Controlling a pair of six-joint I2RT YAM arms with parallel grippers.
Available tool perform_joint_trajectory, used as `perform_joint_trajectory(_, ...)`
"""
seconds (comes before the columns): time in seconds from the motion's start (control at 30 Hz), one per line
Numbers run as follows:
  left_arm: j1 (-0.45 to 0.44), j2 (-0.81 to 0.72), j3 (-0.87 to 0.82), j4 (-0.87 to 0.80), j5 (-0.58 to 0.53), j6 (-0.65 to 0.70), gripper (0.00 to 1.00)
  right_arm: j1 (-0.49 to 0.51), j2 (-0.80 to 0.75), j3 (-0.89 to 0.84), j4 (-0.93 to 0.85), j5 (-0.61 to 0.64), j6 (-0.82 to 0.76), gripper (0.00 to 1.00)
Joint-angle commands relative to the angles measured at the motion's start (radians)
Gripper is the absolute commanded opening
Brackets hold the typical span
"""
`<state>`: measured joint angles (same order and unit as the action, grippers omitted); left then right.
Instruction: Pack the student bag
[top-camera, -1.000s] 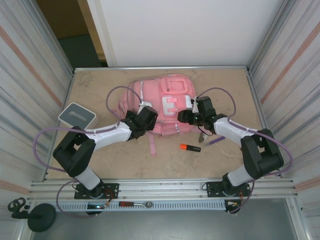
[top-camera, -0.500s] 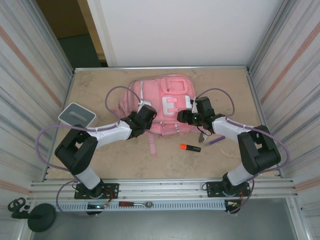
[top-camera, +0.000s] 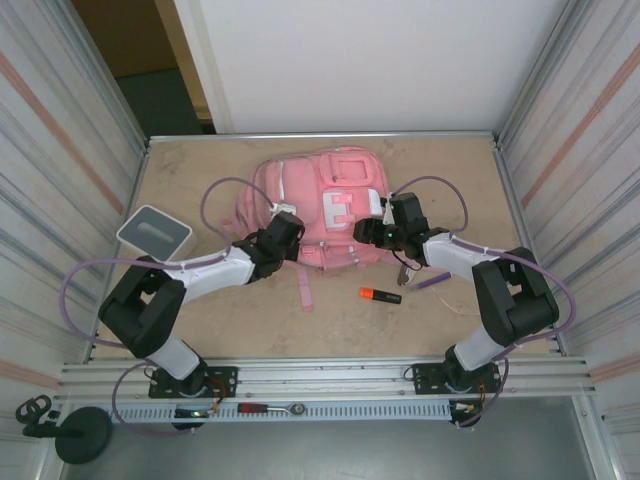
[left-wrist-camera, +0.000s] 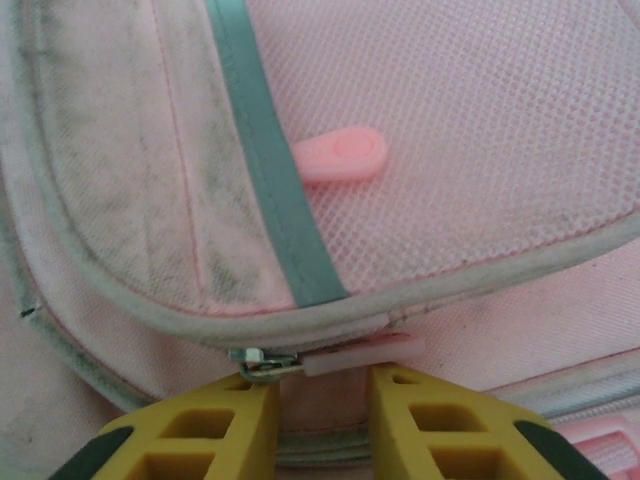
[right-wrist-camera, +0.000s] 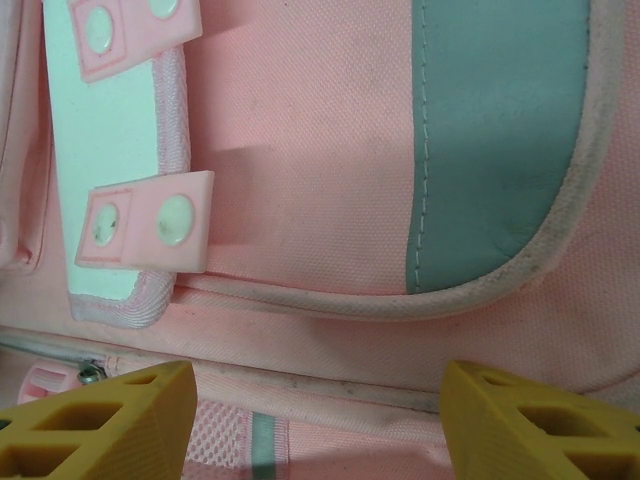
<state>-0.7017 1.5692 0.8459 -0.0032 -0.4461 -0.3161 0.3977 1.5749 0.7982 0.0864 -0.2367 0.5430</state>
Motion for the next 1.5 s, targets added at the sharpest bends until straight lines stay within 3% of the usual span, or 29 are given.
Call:
perform_joint_trajectory(0.0, 0.030, -0.051, -0.040, 0.047, 0.036, -0.024, 0.25, -0.005, 0.008, -0.033, -0.045, 0.026, 0.017, 0.65)
perform_joint_trajectory(0.47, 0.077, -0.080, -0.098, 0.119, 0.186, 0.035, 0.00, -0.026, -0.021, -0.033, -0.078, 0.045, -0.001, 0.65)
perform_joint_trajectory(0.6, 0.092, -0.155, -0.150, 0.143, 0.205, 0.074, 0.00, -0.032, -0.034, -0.032, -0.088, 0.053, -0.008, 0.65)
perform_joint_trajectory(0.8, 0.139, -0.257, -0.239, 0.206, 0.331, 0.149, 0.00, -0.050, -0.064, -0.036, -0.107, 0.071, -0.014, 0.65)
perform_joint_trajectory(1.0, 0.145, -0.287, -0.261, 0.212, 0.352, 0.164, 0.00, -0.042, -0.161, -0.042, -0.126, 0.070, -0.028, 0.66)
perform_joint_trajectory(1.03, 0.145, -0.283, -0.246, 0.187, 0.347, 0.152, 0.05, -0.036, -0.176, -0.042, -0.129, 0.071, -0.027, 0.66)
perform_joint_trajectory(1.1, 0.144, -0.265, -0.213, 0.153, 0.348, 0.109, 0.28, -0.019, -0.194, -0.042, -0.128, 0.075, -0.028, 0.67)
perform_joint_trajectory(1.17, 0.138, -0.237, -0.194, 0.158, 0.360, 0.072, 0.39, 0.001, -0.205, -0.037, -0.126, 0.083, -0.032, 0.67)
perform_joint_trajectory(1.3, 0.111, -0.167, -0.134, 0.129, 0.304, 0.051, 0.50, 0.023, -0.204, -0.021, -0.143, 0.100, -0.050, 0.67)
perform_joint_trajectory(1.47, 0.104, -0.083, -0.061, 0.068, 0.234, 0.045, 0.57, 0.020, -0.203, -0.030, -0.142, 0.103, -0.054, 0.67)
